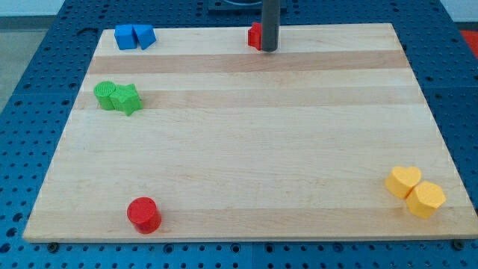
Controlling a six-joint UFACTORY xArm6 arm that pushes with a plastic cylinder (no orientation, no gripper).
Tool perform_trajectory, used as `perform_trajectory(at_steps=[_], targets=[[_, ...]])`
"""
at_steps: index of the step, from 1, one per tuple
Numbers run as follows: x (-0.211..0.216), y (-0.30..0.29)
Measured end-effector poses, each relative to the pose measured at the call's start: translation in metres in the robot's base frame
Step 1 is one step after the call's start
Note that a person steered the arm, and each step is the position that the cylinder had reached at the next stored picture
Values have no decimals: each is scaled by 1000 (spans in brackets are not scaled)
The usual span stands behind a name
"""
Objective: Move your arm to the bottom center of the board
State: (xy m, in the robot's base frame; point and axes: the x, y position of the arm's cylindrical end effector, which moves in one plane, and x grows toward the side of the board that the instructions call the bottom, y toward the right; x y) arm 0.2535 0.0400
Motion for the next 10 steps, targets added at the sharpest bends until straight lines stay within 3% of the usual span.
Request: perform_trajectory(at_steps=[4, 5, 10], targets=[[-3, -10], [6, 17], [30, 24]])
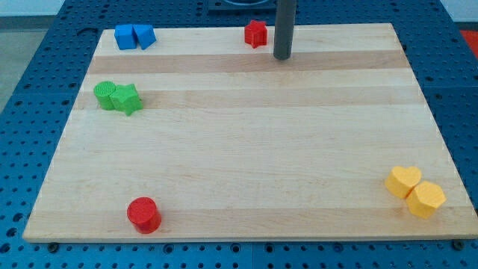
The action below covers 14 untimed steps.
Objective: Move your arm to the bottom center of the board
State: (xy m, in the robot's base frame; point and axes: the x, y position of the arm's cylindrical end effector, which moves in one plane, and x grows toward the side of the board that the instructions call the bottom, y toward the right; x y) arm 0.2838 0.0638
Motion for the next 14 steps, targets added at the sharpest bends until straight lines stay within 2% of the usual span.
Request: perform_trajectory(at_steps=[3, 7, 14], targets=[[39, 1], [71, -13], [179, -18]])
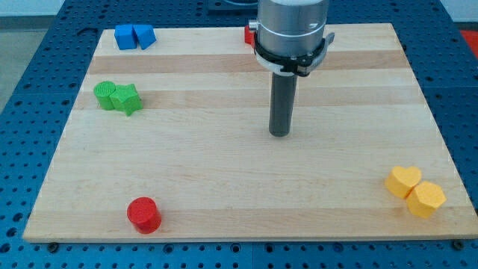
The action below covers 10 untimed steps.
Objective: Move your arm to the bottom center of the board
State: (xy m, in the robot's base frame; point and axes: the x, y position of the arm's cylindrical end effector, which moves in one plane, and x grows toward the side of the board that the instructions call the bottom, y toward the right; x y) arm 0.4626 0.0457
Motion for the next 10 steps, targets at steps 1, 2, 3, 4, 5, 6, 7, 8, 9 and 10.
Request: perform_trajectory(at_steps=[1, 2, 3, 4, 5, 6, 7, 8, 9, 10], targets=[[9, 0], [16, -4], [17, -22], [17, -42], [20, -61], [30, -81], [43, -82], [72, -72], [100, -72], [125, -71]])
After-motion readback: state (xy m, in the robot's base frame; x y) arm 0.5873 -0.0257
